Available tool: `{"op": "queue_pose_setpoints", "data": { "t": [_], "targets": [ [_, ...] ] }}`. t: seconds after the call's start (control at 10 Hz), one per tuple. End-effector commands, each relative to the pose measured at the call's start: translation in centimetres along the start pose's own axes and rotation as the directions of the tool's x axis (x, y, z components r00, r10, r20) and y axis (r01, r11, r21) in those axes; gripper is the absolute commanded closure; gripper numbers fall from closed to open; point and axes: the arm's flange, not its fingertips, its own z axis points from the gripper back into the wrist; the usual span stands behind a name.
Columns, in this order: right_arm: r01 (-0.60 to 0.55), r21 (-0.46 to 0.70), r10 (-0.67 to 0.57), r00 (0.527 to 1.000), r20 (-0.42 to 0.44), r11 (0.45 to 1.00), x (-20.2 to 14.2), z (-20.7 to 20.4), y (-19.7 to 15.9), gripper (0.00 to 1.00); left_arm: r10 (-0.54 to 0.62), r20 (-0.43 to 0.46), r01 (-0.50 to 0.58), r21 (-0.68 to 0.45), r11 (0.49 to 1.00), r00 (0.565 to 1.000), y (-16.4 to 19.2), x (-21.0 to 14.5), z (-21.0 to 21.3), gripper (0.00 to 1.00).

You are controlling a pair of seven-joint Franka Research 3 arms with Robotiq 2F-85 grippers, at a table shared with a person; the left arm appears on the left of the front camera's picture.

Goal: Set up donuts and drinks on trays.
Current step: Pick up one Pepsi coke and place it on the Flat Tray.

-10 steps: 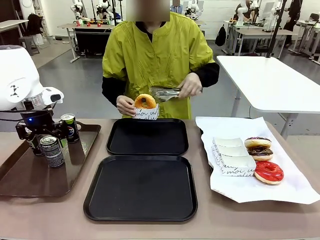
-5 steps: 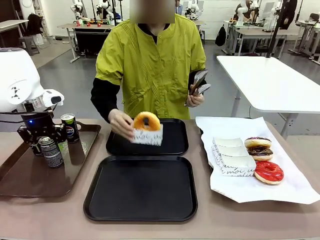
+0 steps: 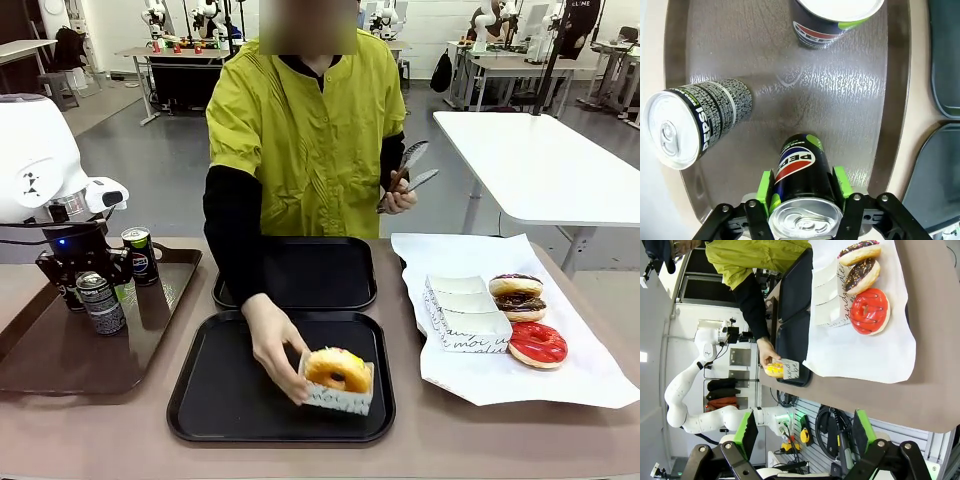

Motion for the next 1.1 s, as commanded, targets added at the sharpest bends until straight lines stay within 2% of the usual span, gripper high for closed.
{"op": "queue_pose_setpoints", "data": {
  "t": [0.0, 0.3, 0.5, 0.8, 1.0],
  "targets": [
    [-0.012, 0.019, 0.012, 1.000, 0.006, 1.000, 0.0, -0.1, -0.1, 0.00, 0.006, -0.022, -0.006, -0.005, 1.000, 1.000, -0.4, -0.1, 2.0, 1.00],
    [-0.012, 0.019, 0.012, 1.000, 0.006, 1.000, 0.0, -0.1, -0.1, 0.00, -0.029, 0.007, 0.029, -0.013, 1.000, 1.000, -1.2, -5.5, 10.7, 1.00],
    [-0.012, 0.019, 0.012, 1.000, 0.006, 1.000, 0.0, -0.1, -0.1, 0.00, -0.048, 0.000, 0.048, -0.043, 0.998, 0.999, -1.4, -7.7, 15.3, 1.00],
    [-0.012, 0.019, 0.012, 1.000, 0.006, 1.000, 0.0, -0.1, -0.1, 0.00, -0.008, -0.008, 0.007, -0.051, 0.999, 1.000, -0.3, -9.3, 17.3, 1.00],
    [-0.012, 0.019, 0.012, 1.000, 0.006, 1.000, 0.0, -0.1, -0.1, 0.00, -0.032, 0.006, 0.032, -0.031, 0.999, 0.999, -1.4, -9.6, 17.3, 1.00]
  ]
}}
